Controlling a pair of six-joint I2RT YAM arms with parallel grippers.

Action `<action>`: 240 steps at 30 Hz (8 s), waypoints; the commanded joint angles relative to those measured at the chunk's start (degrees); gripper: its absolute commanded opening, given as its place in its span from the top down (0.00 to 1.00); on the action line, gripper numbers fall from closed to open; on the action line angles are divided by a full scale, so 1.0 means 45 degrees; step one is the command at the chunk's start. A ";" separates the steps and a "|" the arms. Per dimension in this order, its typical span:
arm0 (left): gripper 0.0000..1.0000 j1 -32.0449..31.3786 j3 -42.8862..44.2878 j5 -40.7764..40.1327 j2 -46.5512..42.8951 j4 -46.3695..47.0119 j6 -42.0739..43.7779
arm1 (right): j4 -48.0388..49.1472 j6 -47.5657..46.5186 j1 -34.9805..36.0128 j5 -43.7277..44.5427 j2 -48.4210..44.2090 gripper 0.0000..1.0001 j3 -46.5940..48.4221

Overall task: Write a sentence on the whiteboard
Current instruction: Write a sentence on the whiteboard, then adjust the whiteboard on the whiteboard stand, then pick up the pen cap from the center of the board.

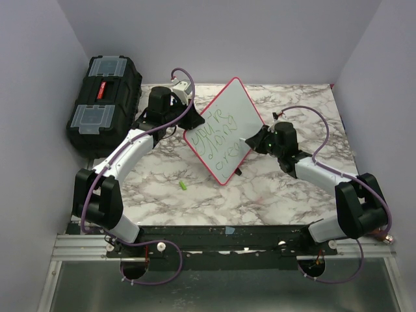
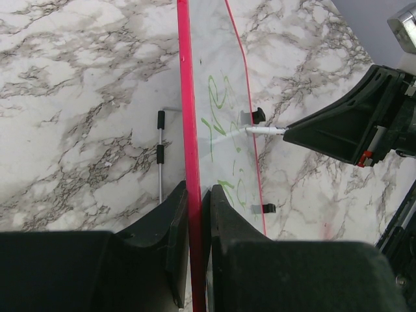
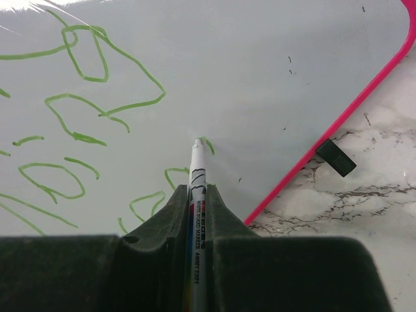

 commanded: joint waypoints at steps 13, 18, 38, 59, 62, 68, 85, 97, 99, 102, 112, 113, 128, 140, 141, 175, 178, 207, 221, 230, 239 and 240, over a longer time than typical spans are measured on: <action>1.00 -0.0490 -0.0520 0.0647 0.0222 -0.1646 0.1362 | -0.0376 -0.0143 0.0187 -0.0794 -0.0136 0.99 -0.1223; 1.00 -0.0499 -0.0584 0.0647 0.0143 -0.1633 0.1362 | -0.0675 -0.0090 0.0176 -0.0070 0.0057 0.99 -0.0970; 1.00 -0.0498 -0.0580 0.0723 0.0197 -0.1602 0.1382 | -0.0673 0.0186 0.0198 -0.0163 0.0920 0.99 0.0822; 1.00 -0.0497 -0.0539 0.0719 0.0257 -0.1608 0.1421 | -0.0288 0.0348 0.0184 -0.1212 0.1179 0.99 0.1146; 1.00 -0.0494 -0.0539 0.0721 0.0233 -0.1608 0.1421 | -0.0397 0.0272 0.0174 -0.0897 0.1150 0.99 0.0884; 1.00 -0.0491 -0.0578 0.0711 0.0198 -0.1617 0.1440 | -0.0678 0.0249 0.0171 -0.0004 0.1004 0.99 0.0503; 1.00 -0.0485 -0.0598 0.0723 0.0149 -0.1613 0.1401 | -0.0853 0.0124 0.0161 -0.0019 0.1052 0.99 -0.0130; 1.00 -0.0488 -0.0578 0.0748 0.0210 -0.1605 0.1382 | -0.1144 0.0114 0.0165 0.0875 0.0847 0.99 -0.0534; 1.00 -0.0488 -0.0591 0.0759 0.0203 -0.1579 0.1401 | -0.1169 0.0129 0.0165 0.1216 0.0883 0.99 -0.0397; 1.00 -0.0495 -0.0583 0.0783 0.0232 -0.1569 0.1382 | -0.1255 0.0044 0.0160 0.1566 0.1053 0.99 0.0021; 1.00 -0.0473 -0.0520 0.0705 0.0165 -0.1757 0.1499 | -0.1496 -0.0325 0.0152 0.2860 -0.0158 0.99 0.0684; 1.00 -0.0492 -0.0491 0.0704 0.0160 -0.1831 0.1499 | -0.1468 -0.0331 0.0164 0.3005 -0.0513 0.99 0.0577; 1.00 -0.0471 0.0286 0.0221 0.0318 -0.4071 0.2229 | -0.2391 -0.0287 0.0163 0.2951 -0.3076 0.99 0.0306; 1.00 -0.0348 0.0545 0.0645 0.1655 -0.4094 0.1699 | -0.2459 -0.0143 0.0164 0.2969 -0.3566 0.99 -0.0082; 1.00 -0.0345 0.0640 0.0782 0.1849 -0.4156 0.1661 | -0.2474 -0.0158 0.0148 0.3018 -0.3617 0.99 -0.0084; 0.83 -0.0578 0.0780 0.2311 0.2831 -0.4360 0.1478 | -0.2595 -0.0369 0.0150 0.3553 -0.3778 0.99 -0.0100; 0.77 -0.0578 0.0624 0.2385 0.2581 -0.3983 0.1254 | -0.2596 -0.0369 0.0165 0.3558 -0.3840 0.99 -0.0103; 0.02 0.0398 -0.1622 -0.1940 -0.2754 -0.2067 -0.1235 | -0.2779 -0.0433 0.0164 0.3573 -0.4149 0.99 -0.0103; 0.02 0.1122 -0.5961 -0.3957 -0.7334 0.0045 -0.3157 | -0.2621 -0.0382 0.0164 0.3505 -0.4250 0.99 -0.0239; 0.20 0.0972 -0.6027 -0.7241 -0.8845 -0.4718 -0.4485 | -0.2778 -0.0298 0.0153 0.2941 -0.4583 0.99 0.0079; 0.37 -0.0280 -0.7718 -0.8540 -0.8453 -0.4963 -0.6359 | -0.3002 -0.0084 0.0158 0.2439 -0.4984 0.99 0.0423; 0.38 -0.0458 -0.7753 -0.8650 -0.8177 -0.4845 -0.6553 | -0.3024 -0.0079 0.0160 0.2435 -0.5037 0.99 0.0404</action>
